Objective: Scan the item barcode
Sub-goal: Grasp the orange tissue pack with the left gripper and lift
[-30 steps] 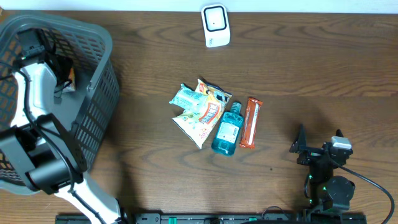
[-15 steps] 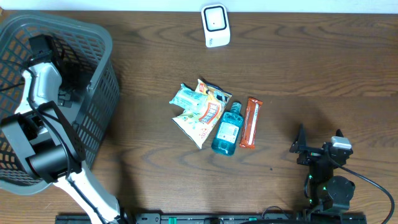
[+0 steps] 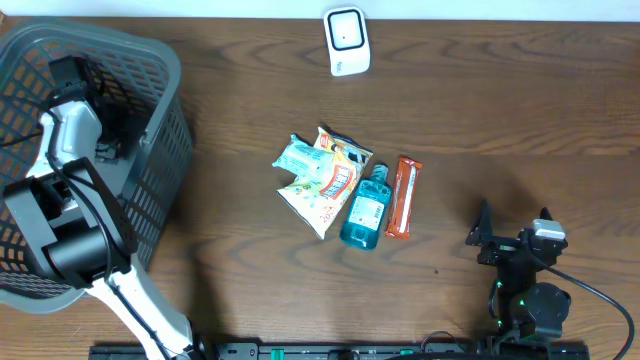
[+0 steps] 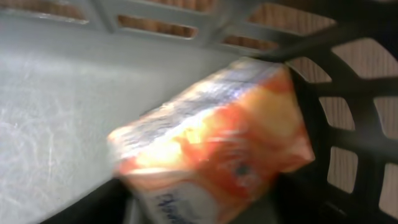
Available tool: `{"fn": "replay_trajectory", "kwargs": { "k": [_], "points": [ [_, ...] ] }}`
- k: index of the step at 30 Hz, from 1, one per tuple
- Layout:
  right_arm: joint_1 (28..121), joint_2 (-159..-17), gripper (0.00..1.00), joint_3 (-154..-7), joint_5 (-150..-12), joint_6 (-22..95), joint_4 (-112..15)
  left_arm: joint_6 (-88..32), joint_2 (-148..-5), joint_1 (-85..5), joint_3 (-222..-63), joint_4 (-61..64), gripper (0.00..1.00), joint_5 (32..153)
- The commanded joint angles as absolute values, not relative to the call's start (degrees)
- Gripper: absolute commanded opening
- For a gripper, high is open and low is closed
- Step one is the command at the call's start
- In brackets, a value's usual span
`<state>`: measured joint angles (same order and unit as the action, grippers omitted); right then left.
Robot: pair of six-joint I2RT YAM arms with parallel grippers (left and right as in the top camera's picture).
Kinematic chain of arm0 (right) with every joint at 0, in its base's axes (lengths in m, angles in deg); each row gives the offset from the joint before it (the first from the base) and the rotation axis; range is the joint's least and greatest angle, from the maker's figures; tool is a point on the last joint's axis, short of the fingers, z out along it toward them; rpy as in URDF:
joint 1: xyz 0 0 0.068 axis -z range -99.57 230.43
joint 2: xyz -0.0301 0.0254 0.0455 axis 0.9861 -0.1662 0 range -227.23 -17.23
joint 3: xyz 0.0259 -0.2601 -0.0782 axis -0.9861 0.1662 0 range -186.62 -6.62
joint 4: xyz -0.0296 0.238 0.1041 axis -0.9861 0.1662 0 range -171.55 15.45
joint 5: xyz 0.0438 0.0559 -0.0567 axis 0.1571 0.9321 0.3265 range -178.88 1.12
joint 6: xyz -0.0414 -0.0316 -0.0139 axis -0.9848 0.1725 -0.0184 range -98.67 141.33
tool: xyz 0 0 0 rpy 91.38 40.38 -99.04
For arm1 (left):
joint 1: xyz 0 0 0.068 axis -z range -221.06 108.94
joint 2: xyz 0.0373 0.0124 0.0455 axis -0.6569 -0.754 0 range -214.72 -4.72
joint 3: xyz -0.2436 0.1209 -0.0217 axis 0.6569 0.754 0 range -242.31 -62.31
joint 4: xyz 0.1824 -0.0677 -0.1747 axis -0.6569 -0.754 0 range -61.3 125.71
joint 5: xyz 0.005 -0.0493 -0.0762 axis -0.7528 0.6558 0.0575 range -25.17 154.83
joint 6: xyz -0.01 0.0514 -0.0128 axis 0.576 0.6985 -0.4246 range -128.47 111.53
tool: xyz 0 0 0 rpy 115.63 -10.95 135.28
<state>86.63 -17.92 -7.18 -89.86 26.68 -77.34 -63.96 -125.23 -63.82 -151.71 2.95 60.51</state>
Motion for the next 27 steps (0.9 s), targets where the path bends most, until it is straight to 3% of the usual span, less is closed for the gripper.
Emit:
{"fn": "replay_trajectory", "kwargs": {
  "k": [1, 3, 4, 15, 27],
  "points": [
    [87.1, -17.7, 0.99, -6.9, -89.6, 25.7, -77.3, -63.8, -127.2, -63.9, -151.5, 2.9, 0.42, 60.3],
    [87.1, -17.7, 0.99, -6.9, -89.6, 25.7, -77.3, -63.8, -127.6, -63.9, -151.1, 2.8, 0.14, 60.3],
    [87.1, -17.7, 0.99, -6.9, -89.6, 25.7, -77.3, -63.4, -127.8, -63.9, -150.8, 2.8, 0.08, 60.3],
    [87.1, -17.7, 0.99, -6.9, -89.6, 25.7, -77.3, -50.3, -121.0, -63.9, -150.7, 1.1, 0.07, 60.3],
    [87.1, -17.7, 0.99, -6.9, -89.6, 25.7, -77.3, -50.1, -91.2, -63.7, -150.7, -9.2, 0.07, 60.8]
  ]
}}
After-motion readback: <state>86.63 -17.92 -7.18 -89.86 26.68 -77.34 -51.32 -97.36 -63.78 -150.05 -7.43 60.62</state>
